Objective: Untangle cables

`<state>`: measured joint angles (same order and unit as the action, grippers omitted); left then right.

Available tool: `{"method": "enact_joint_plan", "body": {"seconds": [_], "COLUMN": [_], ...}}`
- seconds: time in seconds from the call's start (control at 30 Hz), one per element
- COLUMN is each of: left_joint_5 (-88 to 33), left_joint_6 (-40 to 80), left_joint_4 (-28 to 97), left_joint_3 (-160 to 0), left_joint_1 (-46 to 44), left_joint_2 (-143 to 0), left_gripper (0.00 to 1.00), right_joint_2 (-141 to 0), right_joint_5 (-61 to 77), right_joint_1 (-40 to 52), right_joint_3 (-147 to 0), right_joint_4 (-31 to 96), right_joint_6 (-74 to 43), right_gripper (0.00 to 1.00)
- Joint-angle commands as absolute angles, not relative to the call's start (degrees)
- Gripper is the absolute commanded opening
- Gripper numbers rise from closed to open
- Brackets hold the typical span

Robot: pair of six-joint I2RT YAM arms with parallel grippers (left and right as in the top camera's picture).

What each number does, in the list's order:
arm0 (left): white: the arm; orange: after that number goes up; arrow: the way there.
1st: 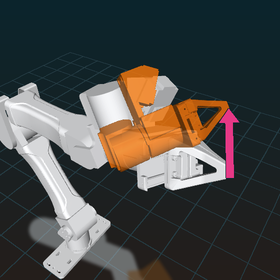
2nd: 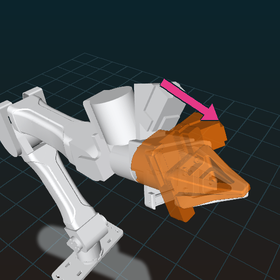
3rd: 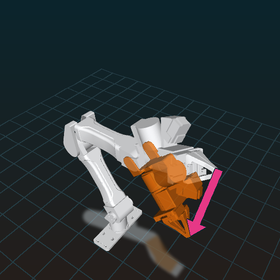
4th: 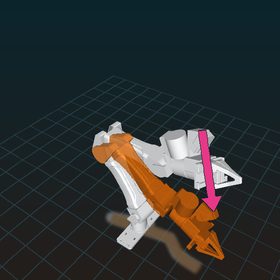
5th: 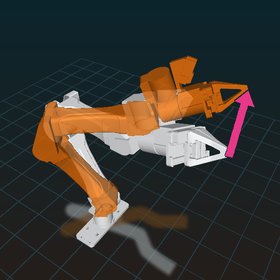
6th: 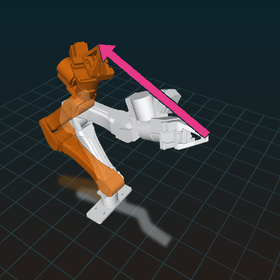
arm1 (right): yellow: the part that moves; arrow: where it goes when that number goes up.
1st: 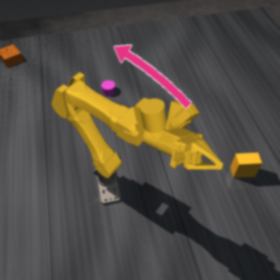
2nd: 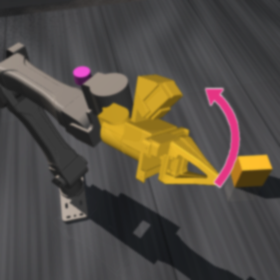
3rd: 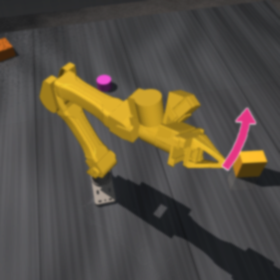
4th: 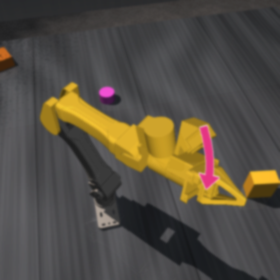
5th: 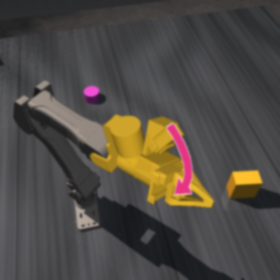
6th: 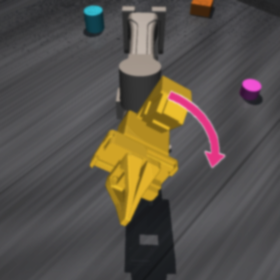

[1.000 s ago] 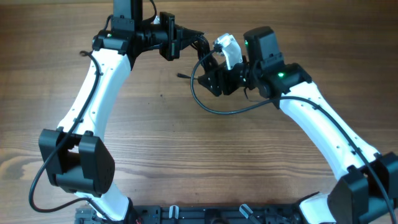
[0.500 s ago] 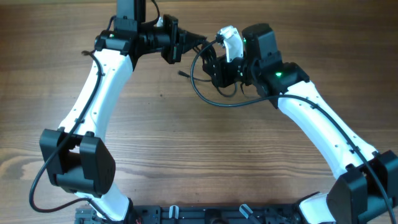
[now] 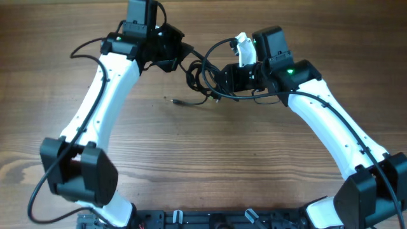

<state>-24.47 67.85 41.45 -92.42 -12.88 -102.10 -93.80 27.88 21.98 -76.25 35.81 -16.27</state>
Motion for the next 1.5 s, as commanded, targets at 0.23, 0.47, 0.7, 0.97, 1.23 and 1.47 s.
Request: {"method": "enact_joint_plan", "body": {"seconds": [0.23, 0.47, 0.7, 0.97, 1.23, 1.47], "left_joint_5": [-47.1, -56.6, -15.0, 0.7, -8.6, -8.2], "left_joint_6": [52.4, 53.7, 53.3, 53.3, 50.9, 50.9], "left_joint_4": [55.8, 48.9, 62.0, 61.8, 61.2, 48.1], "left_joint_3": [-93.7, -93.7, -93.6, -93.6, -93.6, -93.6], "left_joint_1": [-5.4, 1.3, -9.4, -19.9, -22.0, -30.9], "left_joint_2": [-93.4, -93.4, -95.0, -98.1, -102.4, -110.2], "left_gripper": [0.04, 0.04, 0.06, 0.98, 0.72, 0.61], "right_joint_2": [-94.3, -94.3, -94.3, -94.3, -94.4, -94.4], "right_joint_5": [21.0, 21.0, 20.9, 18.7, 15.1, 25.0], "right_joint_1": [19.3, 19.3, 19.3, 19.3, 18.2, 2.1], "right_joint_3": [-74.5, -74.5, -74.5, -74.5, -74.5, -74.6], "right_joint_4": [40.3, 40.6, 42.8, 46.9, 46.4, 44.0], "right_joint_6": [-17.8, -18.0, -18.3, -23.9, -25.6, -20.9], "right_gripper": [0.05, 0.05, 0.05, 0.04, 0.2, 0.45]}}
